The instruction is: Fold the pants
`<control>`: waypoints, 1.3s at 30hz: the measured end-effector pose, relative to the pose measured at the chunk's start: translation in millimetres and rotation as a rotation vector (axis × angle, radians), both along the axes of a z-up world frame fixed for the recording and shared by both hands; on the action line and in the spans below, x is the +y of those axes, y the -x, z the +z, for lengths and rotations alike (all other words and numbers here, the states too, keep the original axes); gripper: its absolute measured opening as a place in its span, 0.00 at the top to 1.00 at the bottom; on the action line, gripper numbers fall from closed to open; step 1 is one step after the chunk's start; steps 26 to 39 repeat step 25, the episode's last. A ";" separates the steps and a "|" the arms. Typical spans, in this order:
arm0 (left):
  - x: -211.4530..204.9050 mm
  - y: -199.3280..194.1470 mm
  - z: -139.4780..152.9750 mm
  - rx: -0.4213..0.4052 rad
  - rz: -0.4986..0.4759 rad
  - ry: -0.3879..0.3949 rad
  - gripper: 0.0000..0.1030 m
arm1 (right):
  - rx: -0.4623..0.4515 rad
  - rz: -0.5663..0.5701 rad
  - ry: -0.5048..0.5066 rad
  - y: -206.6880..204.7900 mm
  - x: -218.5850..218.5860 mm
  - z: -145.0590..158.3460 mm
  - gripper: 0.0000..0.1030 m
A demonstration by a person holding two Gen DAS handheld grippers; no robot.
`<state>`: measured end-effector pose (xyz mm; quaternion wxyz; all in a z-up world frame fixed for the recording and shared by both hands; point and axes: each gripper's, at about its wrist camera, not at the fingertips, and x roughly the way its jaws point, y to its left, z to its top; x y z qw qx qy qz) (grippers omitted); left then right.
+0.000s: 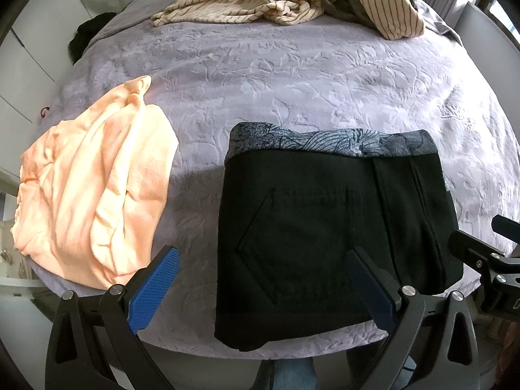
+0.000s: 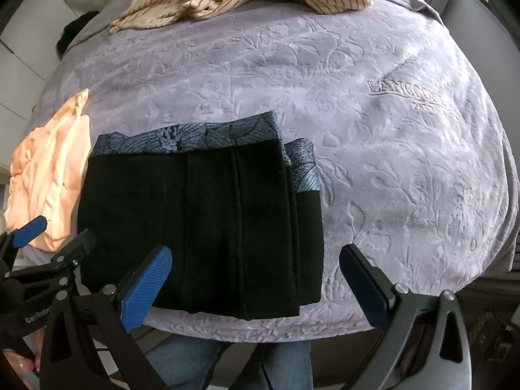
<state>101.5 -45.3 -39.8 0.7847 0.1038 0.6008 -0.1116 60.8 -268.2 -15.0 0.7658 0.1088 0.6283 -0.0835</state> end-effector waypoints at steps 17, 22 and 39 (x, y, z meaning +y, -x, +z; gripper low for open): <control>6.0 1.2 2.5 -0.016 -0.007 0.008 0.00 | 0.001 0.000 0.002 1.3 10.6 -0.5 0.00; 7.4 -0.7 1.7 -0.021 -0.009 0.013 0.00 | 0.005 0.000 0.002 -1.9 11.3 -2.4 0.00; 6.9 -1.4 0.9 -0.016 -0.017 0.016 0.00 | 0.007 0.003 0.004 -2.5 12.4 -3.3 0.00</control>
